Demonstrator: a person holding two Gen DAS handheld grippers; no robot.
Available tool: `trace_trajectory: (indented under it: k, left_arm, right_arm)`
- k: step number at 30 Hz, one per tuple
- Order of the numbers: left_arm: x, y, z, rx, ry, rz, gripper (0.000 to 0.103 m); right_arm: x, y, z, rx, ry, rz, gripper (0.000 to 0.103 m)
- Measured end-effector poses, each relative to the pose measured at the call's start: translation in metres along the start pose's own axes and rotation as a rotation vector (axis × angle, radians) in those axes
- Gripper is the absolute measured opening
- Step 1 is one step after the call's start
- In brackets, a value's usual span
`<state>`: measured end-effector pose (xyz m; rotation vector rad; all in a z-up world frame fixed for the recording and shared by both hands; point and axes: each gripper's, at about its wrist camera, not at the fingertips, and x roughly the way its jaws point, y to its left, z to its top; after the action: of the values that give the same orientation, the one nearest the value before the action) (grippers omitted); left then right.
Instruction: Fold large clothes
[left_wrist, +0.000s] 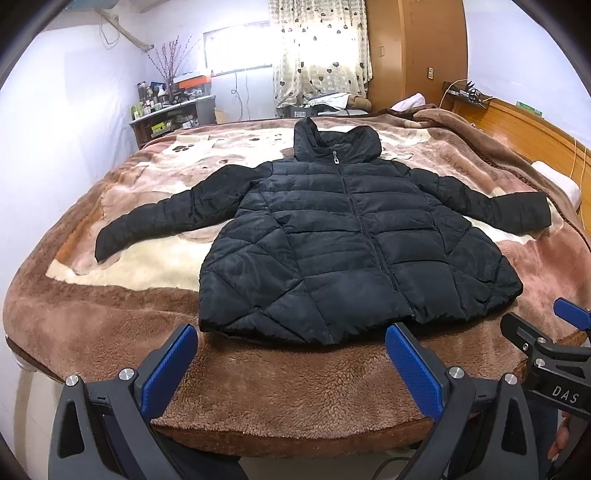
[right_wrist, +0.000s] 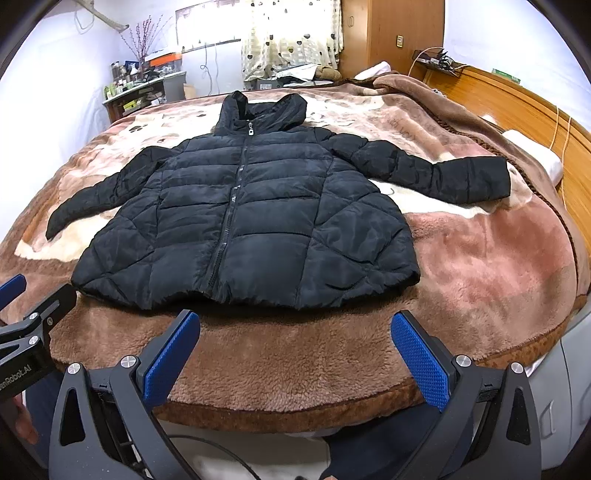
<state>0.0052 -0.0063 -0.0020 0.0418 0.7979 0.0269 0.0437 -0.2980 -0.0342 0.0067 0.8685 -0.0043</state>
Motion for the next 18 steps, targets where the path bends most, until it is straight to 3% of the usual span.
trace_trajectory:
  k: [18]
  left_arm:
    - [0.0067,0.0042,-0.0026,-0.024,0.017,0.003,0.103]
  right_arm:
    - [0.0005,-0.001,0.0001,0.004,0.008,-0.002,0.103]
